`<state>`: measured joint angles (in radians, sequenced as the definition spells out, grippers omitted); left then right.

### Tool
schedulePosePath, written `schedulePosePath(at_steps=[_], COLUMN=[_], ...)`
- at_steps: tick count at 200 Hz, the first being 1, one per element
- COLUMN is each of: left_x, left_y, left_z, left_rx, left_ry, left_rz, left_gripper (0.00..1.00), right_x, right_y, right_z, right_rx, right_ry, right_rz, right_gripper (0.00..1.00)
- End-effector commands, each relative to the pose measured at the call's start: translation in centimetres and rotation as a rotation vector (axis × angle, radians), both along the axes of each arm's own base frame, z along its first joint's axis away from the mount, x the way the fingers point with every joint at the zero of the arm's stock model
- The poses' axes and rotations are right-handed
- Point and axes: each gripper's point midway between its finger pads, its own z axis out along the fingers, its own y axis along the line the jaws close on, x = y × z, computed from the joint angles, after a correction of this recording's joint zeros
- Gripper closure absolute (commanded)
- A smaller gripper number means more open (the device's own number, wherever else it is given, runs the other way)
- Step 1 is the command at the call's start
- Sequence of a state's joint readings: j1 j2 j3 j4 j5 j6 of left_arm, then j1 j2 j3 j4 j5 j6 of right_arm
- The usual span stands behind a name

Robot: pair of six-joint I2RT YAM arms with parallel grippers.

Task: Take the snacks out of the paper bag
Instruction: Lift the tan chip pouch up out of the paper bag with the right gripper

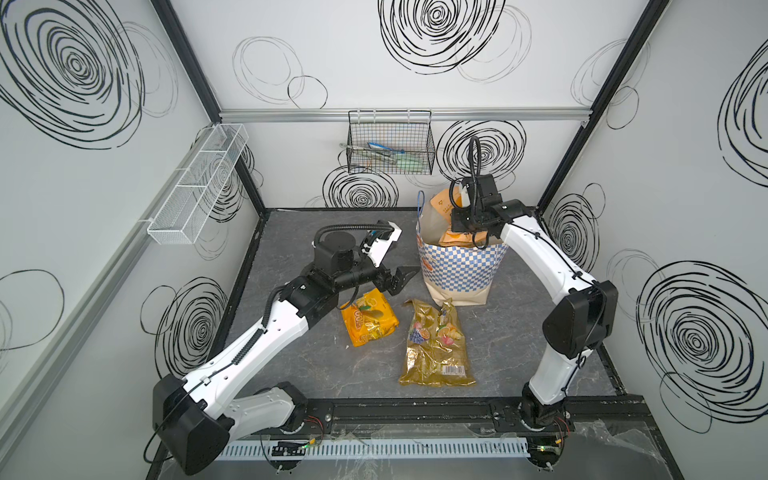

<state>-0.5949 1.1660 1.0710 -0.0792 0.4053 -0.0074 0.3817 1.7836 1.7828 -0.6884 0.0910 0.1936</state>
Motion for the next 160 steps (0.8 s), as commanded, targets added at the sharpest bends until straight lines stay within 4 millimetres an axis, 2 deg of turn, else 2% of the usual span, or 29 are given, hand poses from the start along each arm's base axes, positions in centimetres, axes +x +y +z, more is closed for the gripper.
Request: schedulePosePath(at_steps=[1, 64, 82, 121, 160], left_x=[-0.3, -0.4, -0.5, -0.9, -1.8], left_y=[0.0, 0.0, 0.0, 0.3, 1.6], left_z=[1.7, 1.8, 1.8, 2.9, 4.2], left_rx=[-0.034, -0.038, -0.042, -0.058, -0.064], left_ry=[-0.065, -0.068, -0.062, -0.074, -0.086], left_rz=[-0.008, -0.008, -0.011, -0.008, 0.067], left_gripper=[0.04, 0.04, 0.04, 0.04, 0.04], right_x=[0.3, 0.1, -0.1, -1.5, -5.5], right_y=[-0.1, 0.2, 0.6, 1.1, 2.7], right_z=[4.5, 6.2, 7.7, 12.8, 18.9], right_rx=[0.042, 0.07, 0.096, 0.167, 0.288], right_ry=[-0.141, -0.173, -0.201, -0.295, -0.428], right_rz=[0.0, 0.014, 0.031, 0.066, 0.173], right_gripper=[1.0, 1.0, 1.0, 1.0, 1.0])
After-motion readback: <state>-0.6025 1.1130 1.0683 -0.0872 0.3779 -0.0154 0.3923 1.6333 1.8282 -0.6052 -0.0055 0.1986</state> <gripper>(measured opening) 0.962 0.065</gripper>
